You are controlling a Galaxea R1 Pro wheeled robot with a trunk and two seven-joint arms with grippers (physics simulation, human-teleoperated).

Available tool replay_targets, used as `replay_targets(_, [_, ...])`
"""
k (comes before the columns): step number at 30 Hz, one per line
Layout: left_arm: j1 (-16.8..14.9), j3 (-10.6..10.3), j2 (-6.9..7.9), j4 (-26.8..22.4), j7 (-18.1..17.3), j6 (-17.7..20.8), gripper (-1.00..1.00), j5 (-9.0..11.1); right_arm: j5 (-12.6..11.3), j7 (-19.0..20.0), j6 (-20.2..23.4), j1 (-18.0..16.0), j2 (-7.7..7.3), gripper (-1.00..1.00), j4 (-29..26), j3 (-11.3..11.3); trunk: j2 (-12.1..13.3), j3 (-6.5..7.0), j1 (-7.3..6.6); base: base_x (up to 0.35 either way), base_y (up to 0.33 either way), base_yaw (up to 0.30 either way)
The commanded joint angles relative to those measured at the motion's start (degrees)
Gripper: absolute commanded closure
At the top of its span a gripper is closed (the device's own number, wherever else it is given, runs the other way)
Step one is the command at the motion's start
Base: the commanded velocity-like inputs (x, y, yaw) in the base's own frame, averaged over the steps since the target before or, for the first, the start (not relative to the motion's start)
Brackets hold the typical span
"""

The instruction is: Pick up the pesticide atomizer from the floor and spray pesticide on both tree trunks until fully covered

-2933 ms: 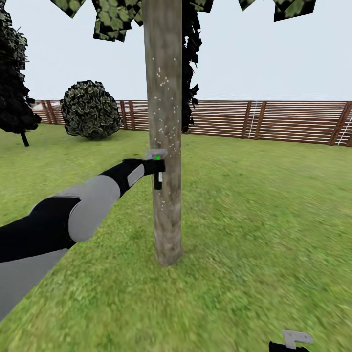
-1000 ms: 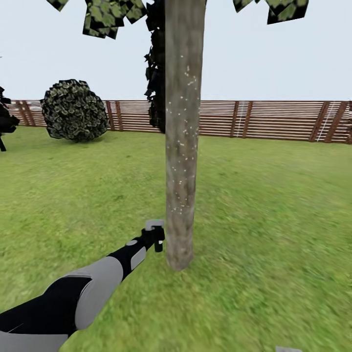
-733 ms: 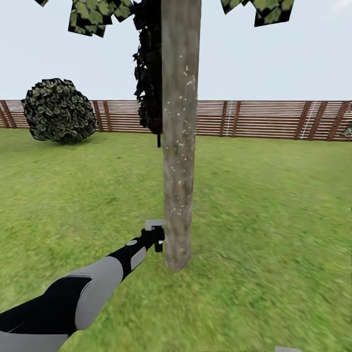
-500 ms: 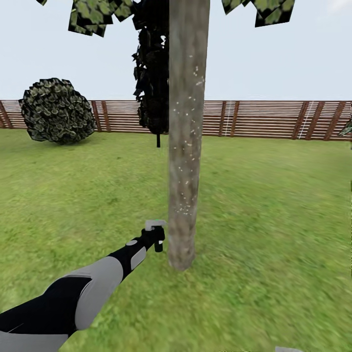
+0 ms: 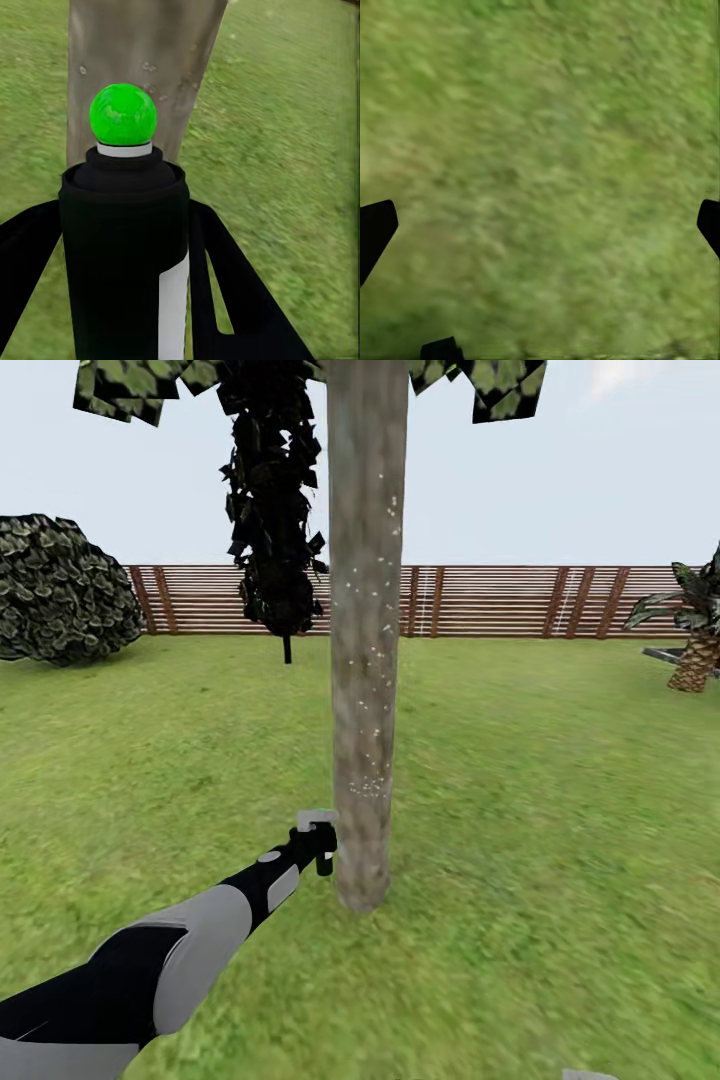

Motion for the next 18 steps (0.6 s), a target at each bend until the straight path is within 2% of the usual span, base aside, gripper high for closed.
replay_targets(1, [0.0,0.02,0.0,-0.01,-0.01,0.0,1.0,-0.01,0.0,0.0,0.0,0.0,0.0,-1.0,0.0,0.0,0.0,0.0,0.0,0.0,0.35,-0.297])
replay_targets(13, [0.0,-0.04,0.0,-0.01,-0.03,0.0,1.0,0.01,0.0,0.0,0.0,0.03,0.0,-1.0,0.0,0.0,0.0,0.0,0.0,0.0,0.35,-0.293])
replay_targets(18, [0.0,-0.06,0.0,0.0,-0.03,0.0,1.0,-0.01,0.0,0.0,0.03,-0.01,0.0,-1.0,0.0,0.0,0.0,0.0,0.0,0.0,0.35,-0.216])
